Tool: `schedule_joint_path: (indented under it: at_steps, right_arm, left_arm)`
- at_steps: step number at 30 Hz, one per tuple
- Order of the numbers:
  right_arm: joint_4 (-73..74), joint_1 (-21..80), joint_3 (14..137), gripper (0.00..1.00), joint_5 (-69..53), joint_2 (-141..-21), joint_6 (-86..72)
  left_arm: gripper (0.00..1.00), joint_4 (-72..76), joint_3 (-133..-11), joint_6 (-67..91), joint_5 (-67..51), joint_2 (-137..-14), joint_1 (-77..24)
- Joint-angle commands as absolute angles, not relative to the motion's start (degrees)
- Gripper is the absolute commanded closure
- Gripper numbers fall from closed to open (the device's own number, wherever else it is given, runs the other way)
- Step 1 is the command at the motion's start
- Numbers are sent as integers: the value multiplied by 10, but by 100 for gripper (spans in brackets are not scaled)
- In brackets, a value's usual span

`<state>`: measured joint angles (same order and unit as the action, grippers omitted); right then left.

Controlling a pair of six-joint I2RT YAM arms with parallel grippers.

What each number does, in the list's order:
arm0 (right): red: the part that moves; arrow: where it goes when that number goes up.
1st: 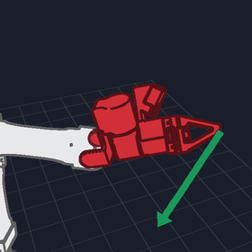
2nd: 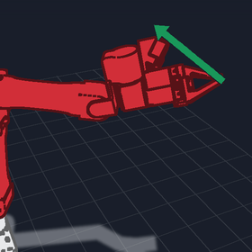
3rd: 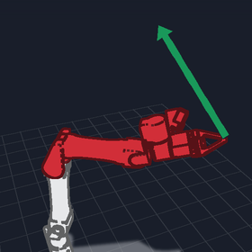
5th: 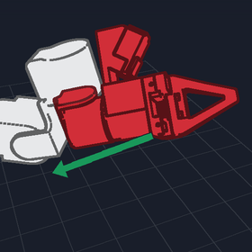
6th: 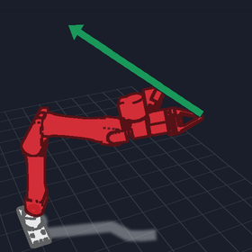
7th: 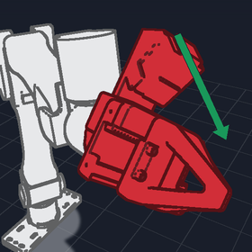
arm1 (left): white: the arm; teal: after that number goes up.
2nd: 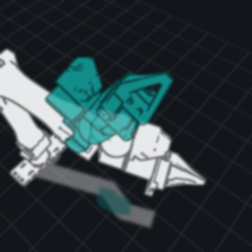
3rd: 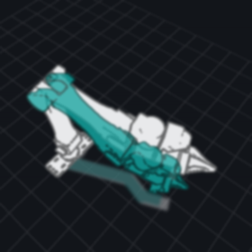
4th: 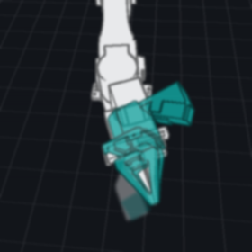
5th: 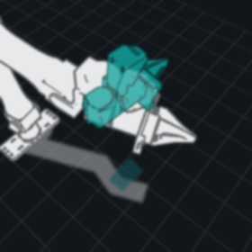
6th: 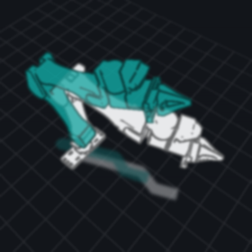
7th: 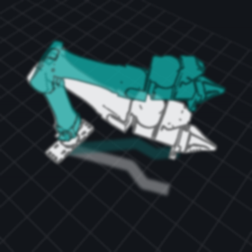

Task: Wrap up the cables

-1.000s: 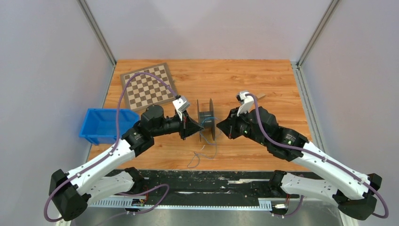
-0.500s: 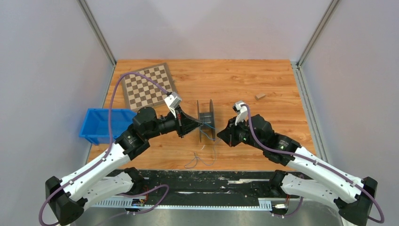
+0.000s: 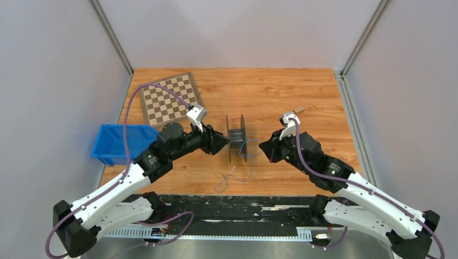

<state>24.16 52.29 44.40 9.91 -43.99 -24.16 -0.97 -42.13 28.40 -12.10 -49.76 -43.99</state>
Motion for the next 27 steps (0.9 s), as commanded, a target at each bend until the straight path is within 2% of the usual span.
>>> schedule_joint_path:
  at_steps: [1,4,9,15,20,23,25,27]
  right_arm:
    - [263,520,488,100,187,-416,-257]
    - [268,520,494,100,217,-393,-267]
    - [269,519,485,100,239,-354,-271]
    - [269,520,475,100,234,-339,-264]
    - [269,520,471,100,230,-335,-261]
    - [269,520,471,100,229,-334,-260]
    - [267,520,469,100,224,-334,-260]
    - [256,520,460,100,207,-337,-264]
  left_arm:
    - [41,-77,-438,298,0,-525,-457]
    - [40,-96,-454,312,47,-554,-460]
    - [40,-81,-467,332,57,-599,-472]
    - [41,-87,-493,331,65,-667,-486]
    - [42,-114,-513,334,121,-694,-511]
    - [50,-135,-530,337,155,-716,-514]
    - [61,-141,-532,334,171,-721,-516]
    - [67,-141,-531,326,190,-715,-517]
